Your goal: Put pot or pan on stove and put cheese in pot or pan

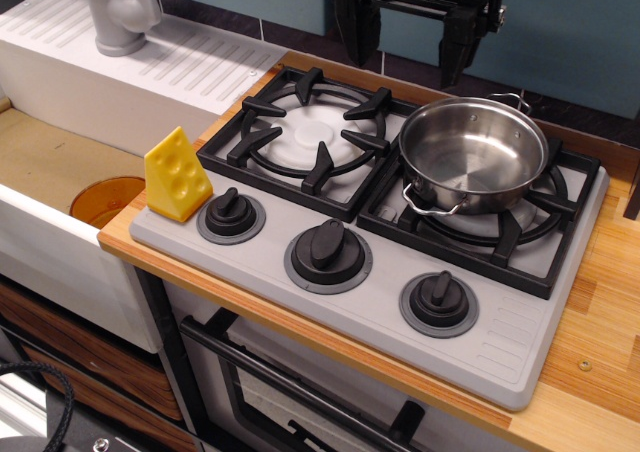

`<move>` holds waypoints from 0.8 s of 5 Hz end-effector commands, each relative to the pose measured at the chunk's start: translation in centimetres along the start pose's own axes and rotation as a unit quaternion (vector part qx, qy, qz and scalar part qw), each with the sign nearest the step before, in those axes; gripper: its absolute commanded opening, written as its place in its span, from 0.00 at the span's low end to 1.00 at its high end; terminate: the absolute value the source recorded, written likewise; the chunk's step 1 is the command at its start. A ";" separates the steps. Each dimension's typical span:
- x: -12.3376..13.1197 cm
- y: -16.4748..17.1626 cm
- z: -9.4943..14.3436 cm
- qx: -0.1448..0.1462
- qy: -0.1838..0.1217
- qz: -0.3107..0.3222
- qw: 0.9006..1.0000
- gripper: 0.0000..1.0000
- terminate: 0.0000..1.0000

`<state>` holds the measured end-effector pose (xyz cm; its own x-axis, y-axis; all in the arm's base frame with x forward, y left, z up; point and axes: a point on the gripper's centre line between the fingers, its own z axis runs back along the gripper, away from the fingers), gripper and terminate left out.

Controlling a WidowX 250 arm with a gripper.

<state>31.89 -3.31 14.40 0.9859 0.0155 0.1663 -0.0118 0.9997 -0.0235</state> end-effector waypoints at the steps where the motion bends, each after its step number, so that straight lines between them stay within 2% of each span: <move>1: 0.0 0.0 0.0 0.000 0.000 0.000 1.000 1.00 0.00; 3: 1.6 -0.5 -2.8 -0.021 -0.018 -0.009 1.000 1.00 0.00; 4: 2.2 -0.3 -4.3 -0.034 -0.036 -0.018 0.999 1.00 0.00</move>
<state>34.32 -3.78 9.31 0.9786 -0.0181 0.2047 0.0362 0.9957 -0.0851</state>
